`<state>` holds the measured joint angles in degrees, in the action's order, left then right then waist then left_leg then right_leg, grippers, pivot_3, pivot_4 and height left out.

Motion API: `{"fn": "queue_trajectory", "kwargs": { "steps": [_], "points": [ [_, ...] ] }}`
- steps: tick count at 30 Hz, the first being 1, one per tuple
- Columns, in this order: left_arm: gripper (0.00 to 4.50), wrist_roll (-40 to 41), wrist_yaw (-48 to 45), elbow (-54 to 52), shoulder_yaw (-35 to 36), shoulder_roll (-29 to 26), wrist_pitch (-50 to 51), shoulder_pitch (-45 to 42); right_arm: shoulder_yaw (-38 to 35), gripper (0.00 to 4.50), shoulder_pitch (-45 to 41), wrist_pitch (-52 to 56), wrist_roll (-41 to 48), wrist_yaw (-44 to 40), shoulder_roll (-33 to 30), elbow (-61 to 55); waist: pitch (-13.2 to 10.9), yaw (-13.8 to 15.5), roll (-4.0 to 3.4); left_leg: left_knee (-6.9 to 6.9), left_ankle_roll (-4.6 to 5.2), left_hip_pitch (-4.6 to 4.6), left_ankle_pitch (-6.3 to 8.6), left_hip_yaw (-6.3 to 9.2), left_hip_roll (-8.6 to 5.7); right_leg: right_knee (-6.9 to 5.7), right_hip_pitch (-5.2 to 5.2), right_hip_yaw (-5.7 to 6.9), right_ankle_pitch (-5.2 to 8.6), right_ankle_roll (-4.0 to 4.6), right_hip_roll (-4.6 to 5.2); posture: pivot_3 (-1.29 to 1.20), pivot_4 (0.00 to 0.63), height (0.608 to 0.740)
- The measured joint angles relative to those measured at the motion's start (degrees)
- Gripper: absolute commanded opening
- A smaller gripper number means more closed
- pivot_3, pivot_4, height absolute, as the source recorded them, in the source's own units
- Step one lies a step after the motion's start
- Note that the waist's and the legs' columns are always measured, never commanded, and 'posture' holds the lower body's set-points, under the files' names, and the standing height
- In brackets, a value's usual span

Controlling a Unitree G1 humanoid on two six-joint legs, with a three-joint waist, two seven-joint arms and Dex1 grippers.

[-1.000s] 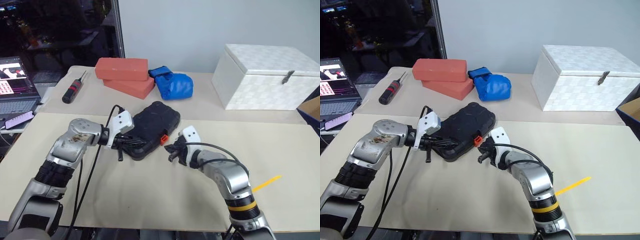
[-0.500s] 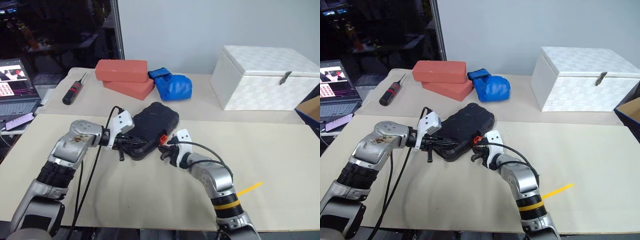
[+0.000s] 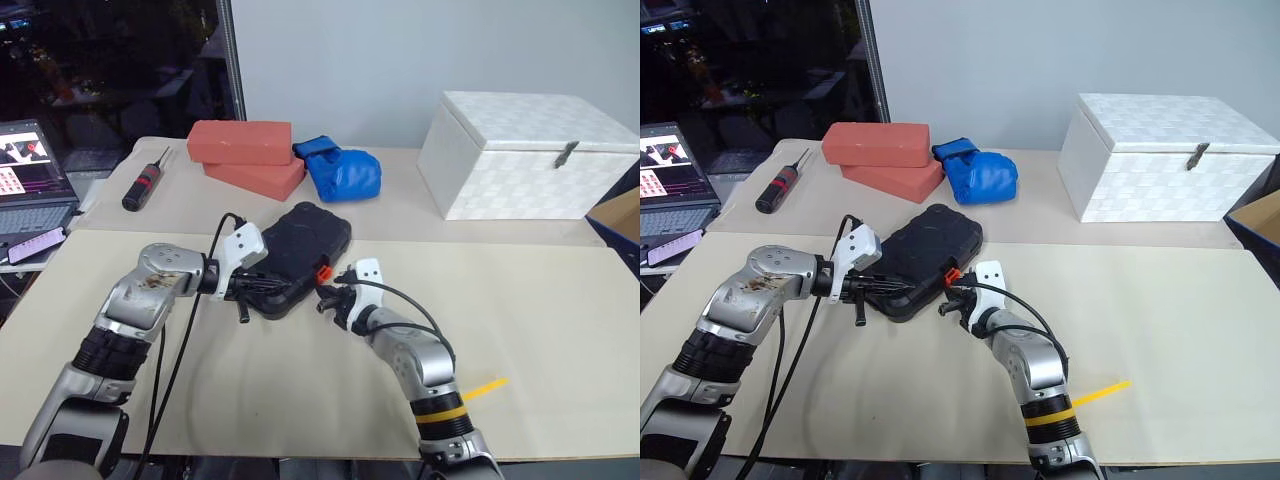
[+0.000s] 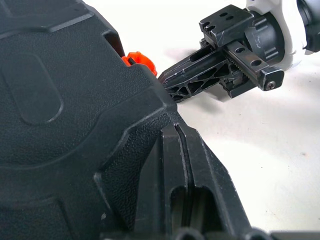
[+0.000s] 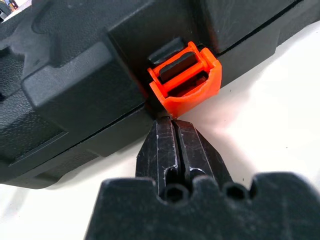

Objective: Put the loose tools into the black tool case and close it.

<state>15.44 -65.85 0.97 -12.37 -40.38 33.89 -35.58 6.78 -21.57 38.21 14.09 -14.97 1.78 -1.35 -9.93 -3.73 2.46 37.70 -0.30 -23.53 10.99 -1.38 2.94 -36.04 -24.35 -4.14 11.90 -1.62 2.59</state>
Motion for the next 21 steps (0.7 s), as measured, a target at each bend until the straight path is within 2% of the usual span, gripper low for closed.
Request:
{"fn": "queue_trajectory", "kwargs": {
  "steps": [10,15,21],
  "points": [
    [0.00,0.00,-0.04,0.10,0.03,0.21,-0.31,0.09,1.79,0.03,1.94,2.07,0.05,-0.78,-3.90,-8.51,0.00,0.19,-0.01,-0.08,-0.03,-0.02,0.02,0.00,-0.01,0.06,-0.03,0.01,0.03,0.03,0.03,0.00,0.150,0.740],
    [0.00,0.00,-0.22,0.32,0.03,0.36,-0.62,0.16,2.17,0.03,2.44,7.92,2.11,-3.20,-7.79,-16.81,0.03,0.35,-0.02,-0.37,-0.03,0.10,0.02,-0.01,-0.03,0.19,0.01,0.01,0.05,0.07,0.05,0.00,0.150,0.740],
    [0.00,0.00,-0.42,0.48,0.03,0.64,-1.12,0.23,1.25,0.03,2.51,12.88,1.62,-0.66,-10.05,-17.44,0.06,1.03,-0.05,-0.72,0.04,0.23,-0.02,-0.03,-0.05,0.20,-0.04,0.01,0.13,0.20,0.02,0.00,0.150,0.740]
  ]
}}
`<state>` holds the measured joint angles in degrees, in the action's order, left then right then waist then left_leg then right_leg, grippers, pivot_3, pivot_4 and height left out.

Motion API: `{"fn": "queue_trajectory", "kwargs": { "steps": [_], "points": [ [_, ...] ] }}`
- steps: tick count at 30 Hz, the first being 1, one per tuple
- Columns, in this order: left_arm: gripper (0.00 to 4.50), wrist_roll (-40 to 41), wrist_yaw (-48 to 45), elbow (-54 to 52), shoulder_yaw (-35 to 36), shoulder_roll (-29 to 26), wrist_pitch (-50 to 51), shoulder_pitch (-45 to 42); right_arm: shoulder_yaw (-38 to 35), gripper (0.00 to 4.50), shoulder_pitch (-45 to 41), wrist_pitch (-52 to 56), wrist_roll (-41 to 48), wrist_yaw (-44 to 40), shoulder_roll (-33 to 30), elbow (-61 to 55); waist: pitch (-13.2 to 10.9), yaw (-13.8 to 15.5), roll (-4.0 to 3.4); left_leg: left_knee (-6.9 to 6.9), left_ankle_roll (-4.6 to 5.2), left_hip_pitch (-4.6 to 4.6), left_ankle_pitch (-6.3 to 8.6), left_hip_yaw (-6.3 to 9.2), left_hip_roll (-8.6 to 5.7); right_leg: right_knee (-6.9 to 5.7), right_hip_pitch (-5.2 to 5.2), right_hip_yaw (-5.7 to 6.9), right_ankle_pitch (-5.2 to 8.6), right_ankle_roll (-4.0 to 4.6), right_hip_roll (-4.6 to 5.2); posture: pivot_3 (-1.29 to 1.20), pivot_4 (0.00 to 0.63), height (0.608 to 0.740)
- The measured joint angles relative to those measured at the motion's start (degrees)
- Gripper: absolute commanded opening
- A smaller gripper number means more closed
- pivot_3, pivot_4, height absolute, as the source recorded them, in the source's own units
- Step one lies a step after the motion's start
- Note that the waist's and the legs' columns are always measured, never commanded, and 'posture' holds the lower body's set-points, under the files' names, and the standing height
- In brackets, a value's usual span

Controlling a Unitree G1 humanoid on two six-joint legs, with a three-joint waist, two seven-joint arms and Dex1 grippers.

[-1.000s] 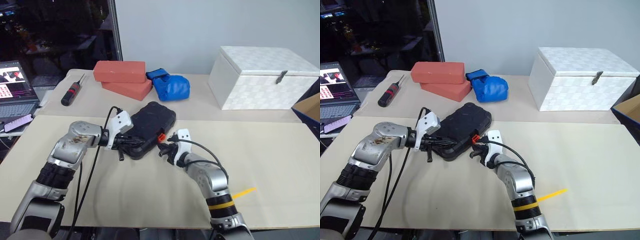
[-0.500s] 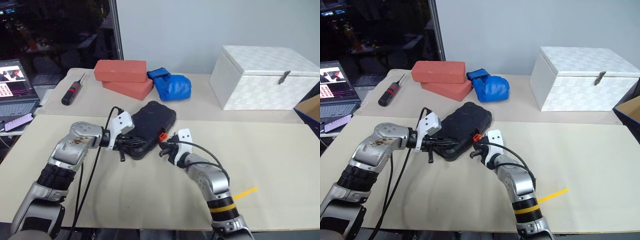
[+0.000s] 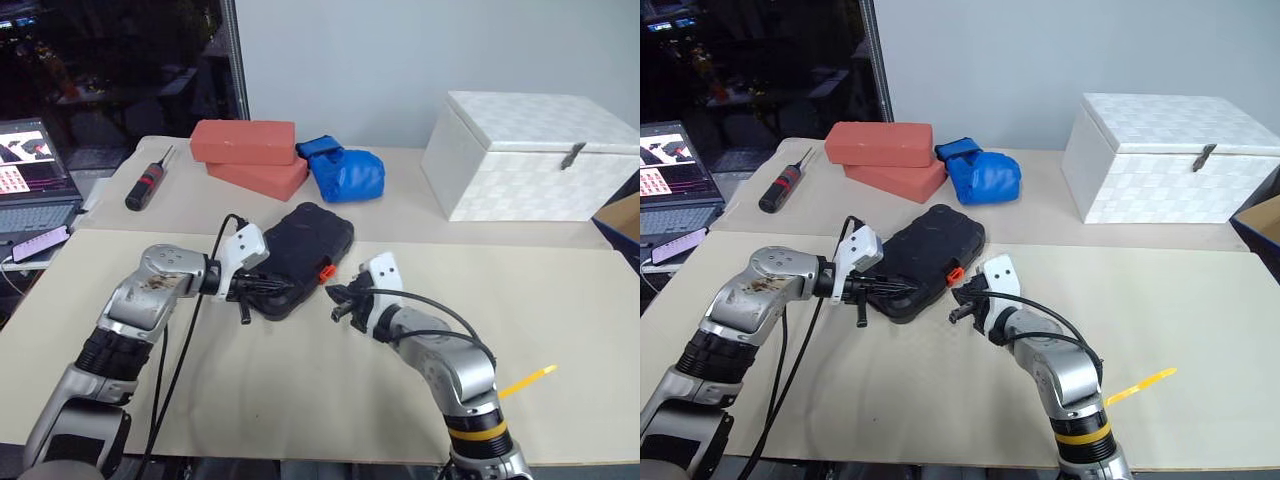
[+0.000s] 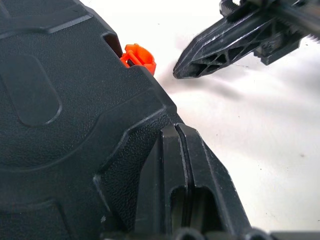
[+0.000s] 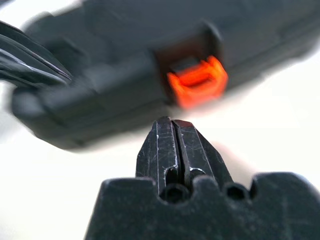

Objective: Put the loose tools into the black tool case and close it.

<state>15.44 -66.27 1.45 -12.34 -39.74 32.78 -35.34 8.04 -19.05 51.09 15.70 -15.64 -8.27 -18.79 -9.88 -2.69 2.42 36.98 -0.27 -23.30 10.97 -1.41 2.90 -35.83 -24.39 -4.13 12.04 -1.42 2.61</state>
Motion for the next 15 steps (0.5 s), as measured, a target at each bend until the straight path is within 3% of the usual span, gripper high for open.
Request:
{"fn": "queue_trajectory", "kwargs": {
  "steps": [15],
  "points": [
    [0.00,-0.03,0.34,-0.45,0.14,-0.05,-0.12,0.40,0.96,0.03,-9.09,-0.45,-3.67,1.87,2.10,10.27,0.00,-0.14,-0.02,-0.04,0.02,0.00,-0.01,-0.01,0.01,0.00,-0.01,0.00,0.05,-0.04,-0.02,0.00,0.150,0.740]
  ]
}}
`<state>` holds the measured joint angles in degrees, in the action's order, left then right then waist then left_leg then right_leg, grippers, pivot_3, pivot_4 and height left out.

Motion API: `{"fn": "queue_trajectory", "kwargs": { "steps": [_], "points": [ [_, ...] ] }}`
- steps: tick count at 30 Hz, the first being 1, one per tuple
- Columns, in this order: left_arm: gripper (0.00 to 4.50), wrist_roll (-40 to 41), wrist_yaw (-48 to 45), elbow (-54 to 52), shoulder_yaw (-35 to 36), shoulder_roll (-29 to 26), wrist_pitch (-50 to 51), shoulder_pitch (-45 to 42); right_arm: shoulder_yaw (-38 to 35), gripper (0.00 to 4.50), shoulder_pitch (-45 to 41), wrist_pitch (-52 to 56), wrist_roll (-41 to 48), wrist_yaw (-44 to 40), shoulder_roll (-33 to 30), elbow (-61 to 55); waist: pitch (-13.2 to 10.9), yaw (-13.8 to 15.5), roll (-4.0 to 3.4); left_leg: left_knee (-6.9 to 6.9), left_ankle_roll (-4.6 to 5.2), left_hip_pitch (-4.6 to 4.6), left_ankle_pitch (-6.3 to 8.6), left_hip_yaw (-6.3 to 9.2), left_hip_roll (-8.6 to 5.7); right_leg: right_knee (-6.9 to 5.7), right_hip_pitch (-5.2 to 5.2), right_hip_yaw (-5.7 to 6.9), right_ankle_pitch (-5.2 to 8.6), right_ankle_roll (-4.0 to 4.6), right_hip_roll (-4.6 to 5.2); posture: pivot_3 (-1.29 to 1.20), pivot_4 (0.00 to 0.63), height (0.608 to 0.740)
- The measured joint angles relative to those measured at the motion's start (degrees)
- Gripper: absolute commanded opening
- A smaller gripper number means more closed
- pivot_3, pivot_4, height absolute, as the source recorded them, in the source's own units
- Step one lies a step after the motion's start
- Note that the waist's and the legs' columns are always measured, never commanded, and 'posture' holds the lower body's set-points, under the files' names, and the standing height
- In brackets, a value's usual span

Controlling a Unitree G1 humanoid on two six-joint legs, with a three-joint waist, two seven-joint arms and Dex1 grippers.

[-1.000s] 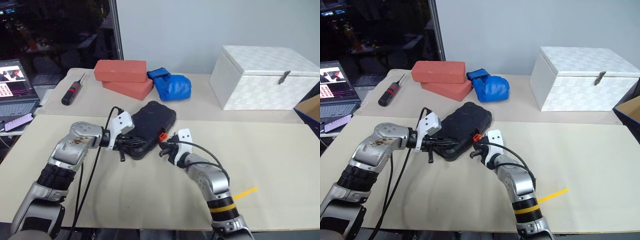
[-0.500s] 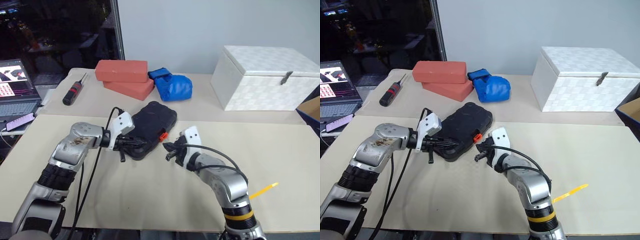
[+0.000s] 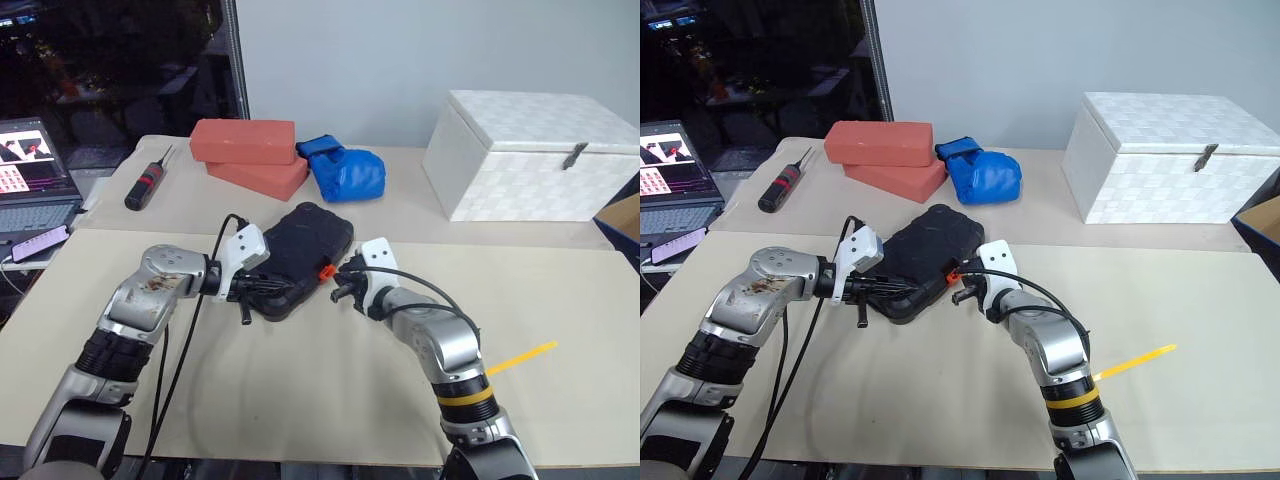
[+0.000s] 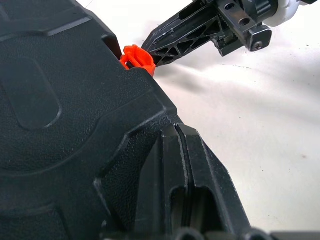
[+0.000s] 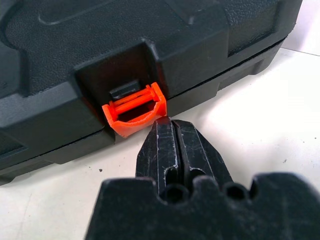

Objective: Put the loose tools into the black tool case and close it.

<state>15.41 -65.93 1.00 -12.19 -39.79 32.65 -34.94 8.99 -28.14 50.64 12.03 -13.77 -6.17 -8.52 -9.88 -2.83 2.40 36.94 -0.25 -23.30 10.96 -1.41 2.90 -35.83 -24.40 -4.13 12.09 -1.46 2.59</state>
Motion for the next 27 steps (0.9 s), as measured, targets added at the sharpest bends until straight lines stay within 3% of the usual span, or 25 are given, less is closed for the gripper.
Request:
{"fn": "queue_trajectory", "kwargs": {
  "steps": [7,17,23,27],
  "points": [
    [0.00,-0.04,0.30,-0.02,0.35,-0.18,0.00,0.42,0.78,0.03,-1.64,1.65,0.00,-0.05,0.35,-0.01,0.00,-0.49,0.00,0.00,0.00,0.01,0.00,0.01,0.00,-0.02,0.00,0.00,-0.01,0.01,0.01,0.00,0.150,0.740],
    [0.00,-0.31,0.23,-1.75,-1.65,1.26,0.10,1.76,4.01,0.03,-8.32,2.03,0.53,-1.36,7.32,1.73,0.03,-2.57,-0.06,-0.39,0.01,0.21,0.00,0.37,0.02,-0.24,-0.11,0.14,-0.05,0.05,-0.22,0.00,0.150,0.740],
    [0.00,0.12,0.70,-2.87,-0.89,1.32,0.11,2.77,2.98,0.03,-5.67,0.33,0.59,-2.42,6.13,-0.09,0.03,-2.61,-0.07,-0.39,0.01,0.14,0.00,0.36,-0.02,-0.16,-0.11,0.12,-0.02,-0.09,-0.15,0.00,0.150,0.740],
    [0.00,3.64,0.40,-4.94,3.03,2.00,0.12,5.69,-1.56,0.03,-0.03,-0.41,3.81,-3.62,3.89,-10.75,0.02,-2.58,-0.09,-0.57,0.01,0.02,0.00,0.38,-0.01,-0.18,-0.26,0.13,0.03,-0.13,-0.16,0.00,0.150,0.740]
  ]
}}
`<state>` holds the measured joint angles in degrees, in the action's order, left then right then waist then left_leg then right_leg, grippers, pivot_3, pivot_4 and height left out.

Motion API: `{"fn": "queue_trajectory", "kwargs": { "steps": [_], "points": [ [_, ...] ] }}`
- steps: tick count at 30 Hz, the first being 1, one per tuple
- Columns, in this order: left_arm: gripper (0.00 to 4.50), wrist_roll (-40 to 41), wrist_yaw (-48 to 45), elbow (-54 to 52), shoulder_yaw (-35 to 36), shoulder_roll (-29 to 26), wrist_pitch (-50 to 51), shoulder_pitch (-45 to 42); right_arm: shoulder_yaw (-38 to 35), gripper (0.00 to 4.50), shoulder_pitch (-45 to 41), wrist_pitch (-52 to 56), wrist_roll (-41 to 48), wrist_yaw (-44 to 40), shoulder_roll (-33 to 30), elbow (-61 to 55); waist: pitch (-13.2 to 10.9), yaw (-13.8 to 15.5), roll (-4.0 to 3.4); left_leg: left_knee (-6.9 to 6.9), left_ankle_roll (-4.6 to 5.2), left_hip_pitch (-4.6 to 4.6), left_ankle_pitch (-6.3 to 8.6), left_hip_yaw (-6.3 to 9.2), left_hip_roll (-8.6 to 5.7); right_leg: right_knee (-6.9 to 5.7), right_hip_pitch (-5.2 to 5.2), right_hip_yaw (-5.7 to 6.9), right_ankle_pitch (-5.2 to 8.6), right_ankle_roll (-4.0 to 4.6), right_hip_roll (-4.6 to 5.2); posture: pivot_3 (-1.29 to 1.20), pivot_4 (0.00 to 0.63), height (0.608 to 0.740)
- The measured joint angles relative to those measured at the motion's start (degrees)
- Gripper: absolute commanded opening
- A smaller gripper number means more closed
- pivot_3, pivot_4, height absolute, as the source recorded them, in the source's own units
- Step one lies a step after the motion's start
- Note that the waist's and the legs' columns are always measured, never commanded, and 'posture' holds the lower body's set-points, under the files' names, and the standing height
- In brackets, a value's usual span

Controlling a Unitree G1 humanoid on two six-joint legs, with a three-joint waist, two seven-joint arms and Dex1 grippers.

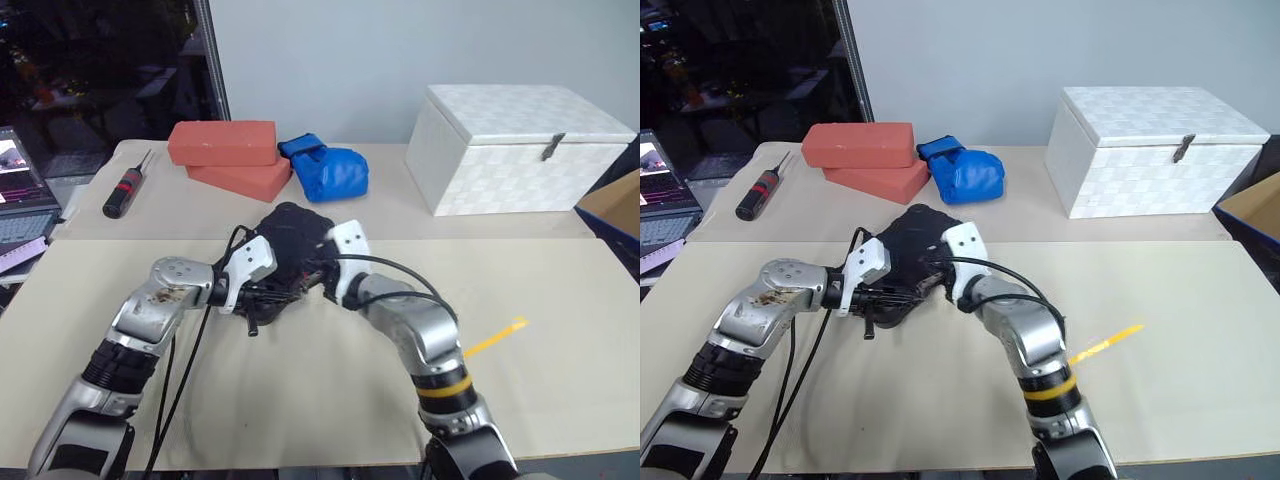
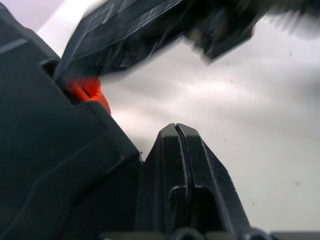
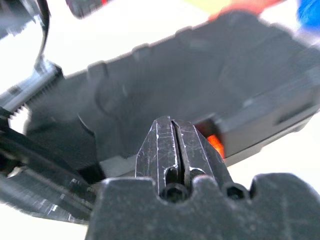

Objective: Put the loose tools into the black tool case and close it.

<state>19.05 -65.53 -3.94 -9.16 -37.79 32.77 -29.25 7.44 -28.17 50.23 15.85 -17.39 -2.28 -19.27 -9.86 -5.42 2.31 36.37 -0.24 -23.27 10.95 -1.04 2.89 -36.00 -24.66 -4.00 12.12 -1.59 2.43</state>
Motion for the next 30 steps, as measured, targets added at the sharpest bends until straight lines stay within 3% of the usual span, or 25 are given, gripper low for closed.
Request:
{"fn": "queue_trajectory", "kwargs": {
  "steps": [4,9,17,26,30],
  "points": [
    [0.00,2.30,-0.13,-0.78,1.13,0.50,1.43,2.25,-3.94,0.03,4.36,3.25,1.53,0.06,-4.85,-9.65,-0.01,0.75,0.02,-0.05,0.00,-0.15,0.00,-0.01,-0.02,0.00,-0.18,0.03,0.04,0.00,0.00,0.00,0.150,0.740],
    [0.00,3.65,1.43,-0.79,1.74,0.89,2.60,2.25,-3.83,0.03,7.89,7.30,2.37,0.78,-6.56,-10.52,-0.03,0.99,0.04,-0.05,0.01,-0.25,-0.01,-0.11,-0.04,-0.08,-0.42,-0.08,0.01,0.04,0.00,0.00,0.150,0.740],
    [0.00,5.45,5.74,0.99,3.91,2.66,5.17,1.45,0.50,0.03,1.57,3.67,-0.34,1.24,-5.18,3.83,-0.09,1.45,0.13,0.00,0.01,-0.29,-0.02,-0.08,-0.07,-0.08,-0.39,-0.06,-0.13,0.15,-0.01,0.00,0.150,0.740],
    [0.00,10.14,12.17,1.52,10.85,3.75,11.99,-0.30,1.26,0.03,-1.60,0.30,-1.21,-0.03,-4.76,9.43,-0.11,1.53,0.15,0.05,0.00,-0.64,-0.03,0.04,-0.06,-0.03,-0.58,-0.03,-0.06,-0.10,-0.07,0.00,0.150,0.740],
    [0.00,8.80,12.52,0.81,9.06,1.68,11.60,-0.46,1.45,0.03,-2.21,0.16,-1.27,-0.45,-4.28,10.25,-0.10,1.51,0.14,0.04,-0.06,-0.74,0.00,0.01,-0.08,0.07,-0.58,-0.04,-0.04,-0.13,-0.02,0.00,0.150,0.740]
  ]
}}
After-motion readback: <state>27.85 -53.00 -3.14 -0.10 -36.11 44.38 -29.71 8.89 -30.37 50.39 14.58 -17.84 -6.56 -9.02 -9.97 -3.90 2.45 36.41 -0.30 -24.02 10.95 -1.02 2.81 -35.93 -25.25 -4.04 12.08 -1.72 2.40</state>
